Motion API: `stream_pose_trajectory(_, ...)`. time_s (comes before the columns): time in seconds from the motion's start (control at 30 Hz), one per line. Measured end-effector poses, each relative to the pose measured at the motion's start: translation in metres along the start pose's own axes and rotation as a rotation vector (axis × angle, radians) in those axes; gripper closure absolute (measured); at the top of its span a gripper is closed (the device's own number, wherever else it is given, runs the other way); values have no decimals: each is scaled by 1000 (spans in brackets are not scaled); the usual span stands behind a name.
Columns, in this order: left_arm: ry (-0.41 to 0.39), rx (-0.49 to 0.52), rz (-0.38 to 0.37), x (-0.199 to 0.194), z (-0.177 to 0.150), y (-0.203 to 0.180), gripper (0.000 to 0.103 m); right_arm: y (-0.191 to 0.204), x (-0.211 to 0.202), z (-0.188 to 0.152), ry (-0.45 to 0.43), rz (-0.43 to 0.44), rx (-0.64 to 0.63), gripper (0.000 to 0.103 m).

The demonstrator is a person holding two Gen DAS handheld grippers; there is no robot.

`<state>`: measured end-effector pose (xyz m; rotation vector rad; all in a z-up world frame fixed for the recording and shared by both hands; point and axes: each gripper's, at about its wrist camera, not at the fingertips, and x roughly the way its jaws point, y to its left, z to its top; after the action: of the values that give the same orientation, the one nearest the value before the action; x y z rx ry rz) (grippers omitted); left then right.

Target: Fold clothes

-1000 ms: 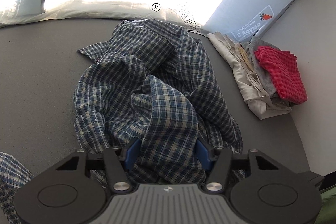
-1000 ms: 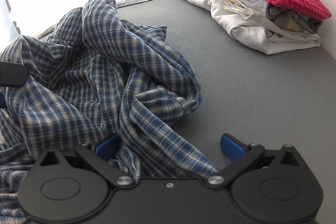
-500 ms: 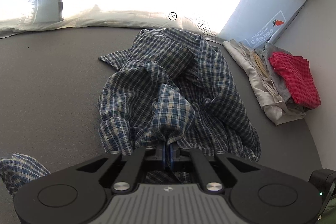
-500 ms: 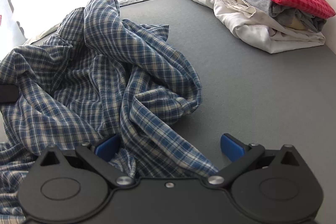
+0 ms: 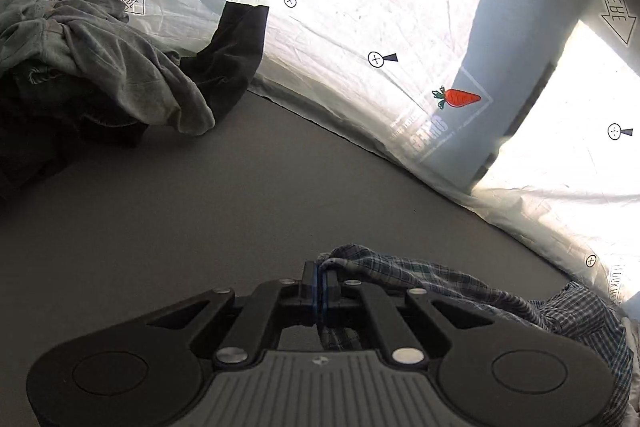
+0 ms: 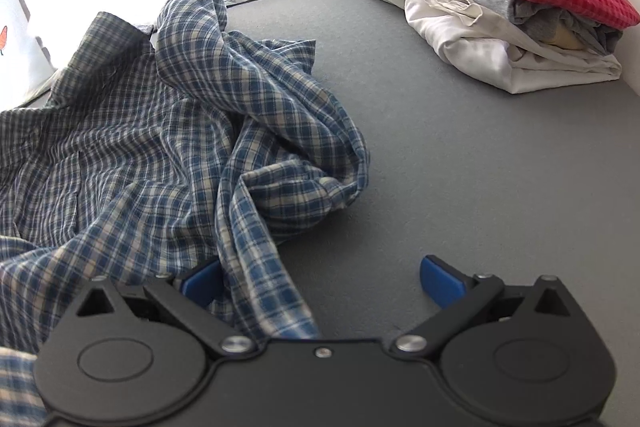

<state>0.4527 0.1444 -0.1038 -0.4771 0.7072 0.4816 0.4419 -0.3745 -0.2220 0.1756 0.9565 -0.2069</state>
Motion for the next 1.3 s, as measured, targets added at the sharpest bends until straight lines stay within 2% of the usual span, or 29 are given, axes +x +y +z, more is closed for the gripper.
stream_pose_trajectory(0.13, 14, -79, 105, 1, -1, 46, 100, 8, -1, 1, 11, 23, -31, 0)
stream_pose_trajectory(0.37, 138, -82, 114, 9, -46, 66, 97, 30, -11, 0, 2, 28, -123, 0)
stream_pose_trajectory(0.57, 214, -60, 121, 22, -71, 70, 97, 49, -28, 26, -135, 60, -204, 0)
stream_pose_trajectory(0.7, 233, -72, 125, 29, -74, 71, 97, 71, -27, 59, -200, 151, -230, 1)
stream_pose_trajectory(0.83, 252, -76, 136, 35, -76, 72, 96, 102, -15, 92, -227, 234, -245, 17)
stream_pose_trajectory(0.9, 262, -73, 140, 38, -78, 71, 96, 116, -8, 106, -229, 273, -249, 22)
stream_pose_trajectory(0.97, 268, -63, 147, 40, -79, 70, 95, 125, 8, 118, -187, 295, -237, 25)
stream_pose_trajectory(1.0, 269, -55, 150, 41, -79, 69, 94, 129, 16, 123, -162, 304, -229, 36)
stream_pose_trajectory(1.03, 271, -47, 153, 41, -78, 68, 94, 130, 22, 126, -146, 303, -214, 63)
stream_pose_trajectory(1.1, 280, -28, 154, 42, -77, 66, 94, 125, 30, 128, -131, 285, -169, 93)
stream_pose_trajectory(1.2, 279, -40, 142, 42, -78, 69, 94, 99, 11, 124, -229, 273, -97, 100)
stream_pose_trajectory(1.3, 273, -70, 128, 43, -78, 73, 94, 60, -19, 113, -330, 116, -60, 101)
